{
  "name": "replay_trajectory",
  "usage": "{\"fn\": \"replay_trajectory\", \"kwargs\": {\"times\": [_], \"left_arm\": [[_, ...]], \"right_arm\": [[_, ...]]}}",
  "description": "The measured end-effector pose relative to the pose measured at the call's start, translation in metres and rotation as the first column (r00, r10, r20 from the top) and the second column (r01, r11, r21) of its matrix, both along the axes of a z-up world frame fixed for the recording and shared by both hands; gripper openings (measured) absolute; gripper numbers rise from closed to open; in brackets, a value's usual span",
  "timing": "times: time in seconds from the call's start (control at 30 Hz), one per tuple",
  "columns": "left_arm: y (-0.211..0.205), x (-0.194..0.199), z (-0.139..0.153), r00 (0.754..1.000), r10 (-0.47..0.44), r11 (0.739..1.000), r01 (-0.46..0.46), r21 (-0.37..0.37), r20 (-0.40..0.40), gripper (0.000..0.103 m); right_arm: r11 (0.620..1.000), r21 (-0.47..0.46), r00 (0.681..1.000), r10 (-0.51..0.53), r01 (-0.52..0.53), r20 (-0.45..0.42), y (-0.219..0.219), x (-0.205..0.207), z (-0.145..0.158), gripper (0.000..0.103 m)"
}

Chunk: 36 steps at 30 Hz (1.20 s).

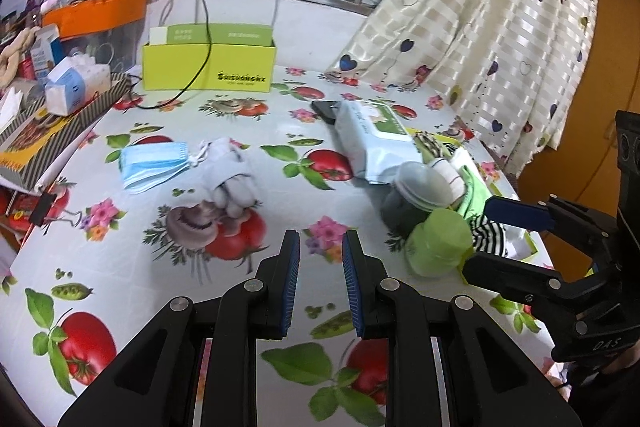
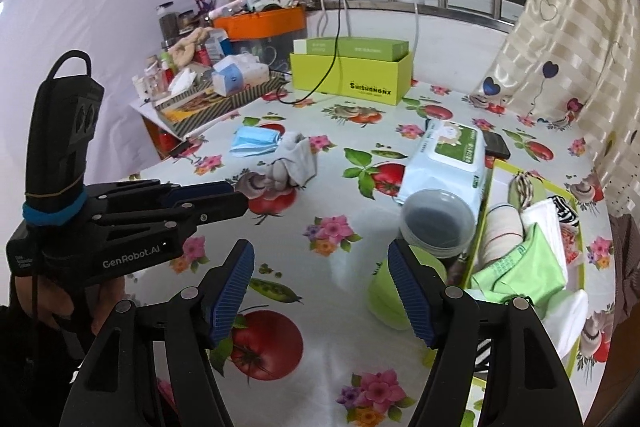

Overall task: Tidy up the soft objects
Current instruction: 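Withdraw both tools from the tray back over the table, then move both tools toward the blue face mask and grey sock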

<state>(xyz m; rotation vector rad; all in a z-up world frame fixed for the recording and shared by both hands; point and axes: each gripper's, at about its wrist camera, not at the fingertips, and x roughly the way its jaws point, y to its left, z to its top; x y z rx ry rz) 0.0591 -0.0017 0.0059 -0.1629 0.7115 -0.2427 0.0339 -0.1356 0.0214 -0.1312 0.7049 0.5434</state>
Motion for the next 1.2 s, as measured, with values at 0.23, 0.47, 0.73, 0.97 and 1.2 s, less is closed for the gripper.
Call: {"fn": "replay_trajectory", "kwargs": {"times": [0.23, 0.47, 0.73, 0.97, 1.2], "left_arm": [[0.026, 0.001, -0.007, 0.997, 0.071, 0.997, -0.071, 0.009, -0.027, 0.023], [0.058, 0.006, -0.014, 0.988, 0.143, 0.990, -0.144, -0.001, -0.053, 0.023], [0.084, 0.016, -0.019, 0.983, 0.169, 0.985, -0.168, 0.022, -0.064, 0.023], [0.109, 0.032, -0.019, 0.982, 0.174, 0.984, -0.171, 0.048, -0.068, 0.023], [0.129, 0.057, -0.011, 0.987, 0.150, 0.984, -0.144, 0.104, -0.051, 0.023]], "right_arm": [[1.000, 0.001, 1.000, 0.023, -0.023, 0.001, 0.015, 0.006, -0.002, 0.077], [0.997, -0.003, 0.996, 0.078, -0.078, -0.044, 0.042, 0.019, -0.009, 0.078], [0.997, 0.014, 0.989, 0.072, -0.071, -0.131, 0.069, 0.049, -0.021, 0.078], [0.997, 0.014, 0.983, 0.073, -0.072, -0.166, 0.094, 0.077, -0.028, 0.078], [0.999, 0.012, 0.980, 0.048, -0.047, -0.194, 0.115, 0.106, -0.037, 0.078]]}}
